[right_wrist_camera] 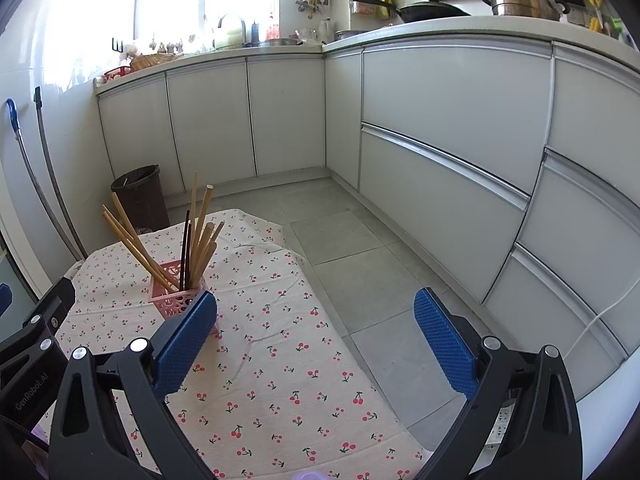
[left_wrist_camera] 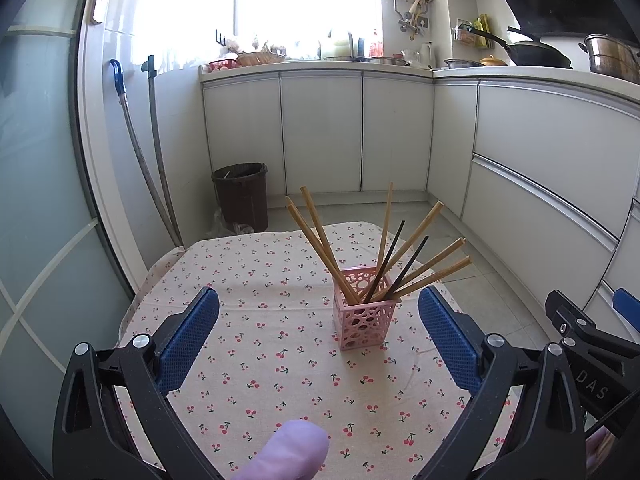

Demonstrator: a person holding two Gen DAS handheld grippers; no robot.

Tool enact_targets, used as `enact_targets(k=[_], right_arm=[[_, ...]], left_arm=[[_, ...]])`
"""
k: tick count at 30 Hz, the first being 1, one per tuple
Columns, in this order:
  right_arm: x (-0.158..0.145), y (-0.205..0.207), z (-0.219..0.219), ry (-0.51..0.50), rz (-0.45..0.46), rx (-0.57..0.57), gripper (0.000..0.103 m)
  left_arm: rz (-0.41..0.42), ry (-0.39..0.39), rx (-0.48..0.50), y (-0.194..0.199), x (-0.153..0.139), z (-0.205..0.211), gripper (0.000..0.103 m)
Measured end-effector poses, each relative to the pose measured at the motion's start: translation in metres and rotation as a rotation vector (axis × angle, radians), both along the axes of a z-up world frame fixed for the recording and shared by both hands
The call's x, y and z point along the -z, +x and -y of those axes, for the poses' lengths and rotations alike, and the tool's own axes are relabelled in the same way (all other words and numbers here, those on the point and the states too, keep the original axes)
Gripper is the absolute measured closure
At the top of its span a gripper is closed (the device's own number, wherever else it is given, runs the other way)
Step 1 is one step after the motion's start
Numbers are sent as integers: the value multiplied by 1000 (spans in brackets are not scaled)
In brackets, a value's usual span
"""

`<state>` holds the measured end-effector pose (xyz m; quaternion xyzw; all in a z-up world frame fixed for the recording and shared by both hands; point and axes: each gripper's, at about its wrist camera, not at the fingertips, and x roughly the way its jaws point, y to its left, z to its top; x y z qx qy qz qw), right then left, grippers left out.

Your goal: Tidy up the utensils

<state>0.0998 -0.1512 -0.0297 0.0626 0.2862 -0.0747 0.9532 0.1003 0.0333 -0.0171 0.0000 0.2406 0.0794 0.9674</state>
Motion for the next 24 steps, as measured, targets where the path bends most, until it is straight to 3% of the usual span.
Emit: enact_targets(k=[24], right_arm=[[4,0,-2,12,-17,1,7]], left_arm=[[-13,1,-2,3,6,-2,7]])
